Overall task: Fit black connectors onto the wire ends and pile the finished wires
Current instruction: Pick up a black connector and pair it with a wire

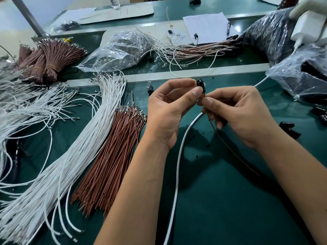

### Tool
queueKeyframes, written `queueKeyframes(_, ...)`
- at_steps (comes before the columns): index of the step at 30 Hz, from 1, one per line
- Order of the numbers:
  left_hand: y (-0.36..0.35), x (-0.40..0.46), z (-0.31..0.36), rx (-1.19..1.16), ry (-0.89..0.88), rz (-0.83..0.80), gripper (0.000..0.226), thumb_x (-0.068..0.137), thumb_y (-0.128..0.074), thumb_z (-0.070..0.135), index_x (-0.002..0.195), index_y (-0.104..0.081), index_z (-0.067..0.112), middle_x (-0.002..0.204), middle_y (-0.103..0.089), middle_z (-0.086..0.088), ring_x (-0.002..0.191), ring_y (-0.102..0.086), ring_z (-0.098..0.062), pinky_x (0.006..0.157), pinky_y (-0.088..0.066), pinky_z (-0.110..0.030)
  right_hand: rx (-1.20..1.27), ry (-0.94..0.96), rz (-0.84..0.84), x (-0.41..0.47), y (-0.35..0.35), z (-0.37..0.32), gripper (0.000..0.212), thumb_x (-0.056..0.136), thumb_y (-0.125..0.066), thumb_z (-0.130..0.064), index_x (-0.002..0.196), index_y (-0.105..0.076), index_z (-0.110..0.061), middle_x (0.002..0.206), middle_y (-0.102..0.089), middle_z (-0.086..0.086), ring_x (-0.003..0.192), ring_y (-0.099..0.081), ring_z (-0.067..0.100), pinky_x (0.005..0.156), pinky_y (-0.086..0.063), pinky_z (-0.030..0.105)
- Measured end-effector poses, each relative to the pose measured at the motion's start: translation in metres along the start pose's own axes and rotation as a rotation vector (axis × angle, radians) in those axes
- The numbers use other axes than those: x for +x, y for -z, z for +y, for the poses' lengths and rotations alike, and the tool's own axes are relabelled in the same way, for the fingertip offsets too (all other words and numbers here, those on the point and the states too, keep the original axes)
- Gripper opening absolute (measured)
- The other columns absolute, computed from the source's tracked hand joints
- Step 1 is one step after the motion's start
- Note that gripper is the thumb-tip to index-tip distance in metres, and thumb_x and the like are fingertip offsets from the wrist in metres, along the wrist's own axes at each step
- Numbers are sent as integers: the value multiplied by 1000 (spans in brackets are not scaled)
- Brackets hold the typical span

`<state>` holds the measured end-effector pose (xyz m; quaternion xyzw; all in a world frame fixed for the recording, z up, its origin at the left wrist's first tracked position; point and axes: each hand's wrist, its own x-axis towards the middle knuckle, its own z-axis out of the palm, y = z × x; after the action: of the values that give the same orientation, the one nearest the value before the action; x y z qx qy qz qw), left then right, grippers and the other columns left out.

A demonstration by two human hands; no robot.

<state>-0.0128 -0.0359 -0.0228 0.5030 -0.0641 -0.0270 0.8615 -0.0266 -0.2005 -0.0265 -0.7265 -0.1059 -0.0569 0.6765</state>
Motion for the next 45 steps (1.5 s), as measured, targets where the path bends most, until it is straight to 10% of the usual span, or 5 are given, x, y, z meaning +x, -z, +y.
queueKeyframes(45,0,1,-3,-77,20,48,17,85,-69,-9,93,-70,6,91,-75,-12,80,-71,-18,77,-57,-24,-37,3,-2,0,1,-1,10,80,-82,-24,79,-80,-15,62,-69,4,48,-51,11,42,-42,20)
